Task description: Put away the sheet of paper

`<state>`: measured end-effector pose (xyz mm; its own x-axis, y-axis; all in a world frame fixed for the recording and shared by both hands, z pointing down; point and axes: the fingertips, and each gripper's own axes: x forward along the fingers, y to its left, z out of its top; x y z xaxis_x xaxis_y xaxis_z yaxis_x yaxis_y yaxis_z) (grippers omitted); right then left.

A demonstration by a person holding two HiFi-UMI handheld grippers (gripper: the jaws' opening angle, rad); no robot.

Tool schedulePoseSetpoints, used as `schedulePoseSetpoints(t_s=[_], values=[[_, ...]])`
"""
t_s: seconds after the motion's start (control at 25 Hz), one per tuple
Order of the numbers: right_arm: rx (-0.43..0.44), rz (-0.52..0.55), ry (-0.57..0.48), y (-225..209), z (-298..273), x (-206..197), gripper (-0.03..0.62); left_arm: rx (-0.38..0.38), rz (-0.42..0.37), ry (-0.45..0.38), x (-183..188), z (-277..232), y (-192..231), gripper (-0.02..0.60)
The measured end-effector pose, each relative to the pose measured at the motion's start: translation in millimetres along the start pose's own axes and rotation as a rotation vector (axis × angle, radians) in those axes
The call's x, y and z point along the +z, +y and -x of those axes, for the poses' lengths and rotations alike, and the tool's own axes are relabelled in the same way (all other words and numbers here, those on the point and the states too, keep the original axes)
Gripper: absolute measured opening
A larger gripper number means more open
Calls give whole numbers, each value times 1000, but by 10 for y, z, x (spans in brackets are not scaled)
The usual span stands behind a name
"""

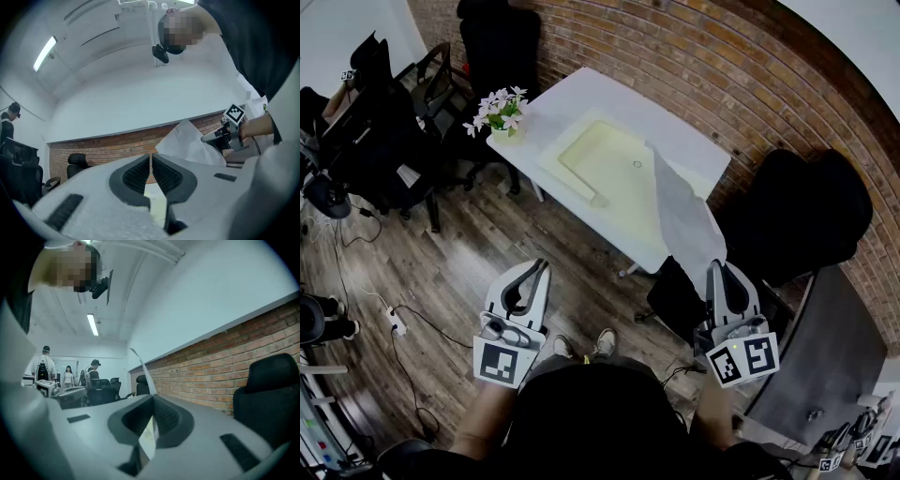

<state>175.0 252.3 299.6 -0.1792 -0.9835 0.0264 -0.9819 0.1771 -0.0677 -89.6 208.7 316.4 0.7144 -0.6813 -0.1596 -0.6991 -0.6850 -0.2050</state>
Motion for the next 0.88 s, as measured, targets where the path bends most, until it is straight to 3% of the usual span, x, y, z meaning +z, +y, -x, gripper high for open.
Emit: schedulePoseSetpoints(t_s=[0.4, 0.88], values=[[22, 0, 22, 13, -90, -47, 14, 12, 27, 9, -60, -37, 55, 38], [77, -64, -30, -360, -197, -74, 15, 82, 11, 32, -87, -118, -141, 37]])
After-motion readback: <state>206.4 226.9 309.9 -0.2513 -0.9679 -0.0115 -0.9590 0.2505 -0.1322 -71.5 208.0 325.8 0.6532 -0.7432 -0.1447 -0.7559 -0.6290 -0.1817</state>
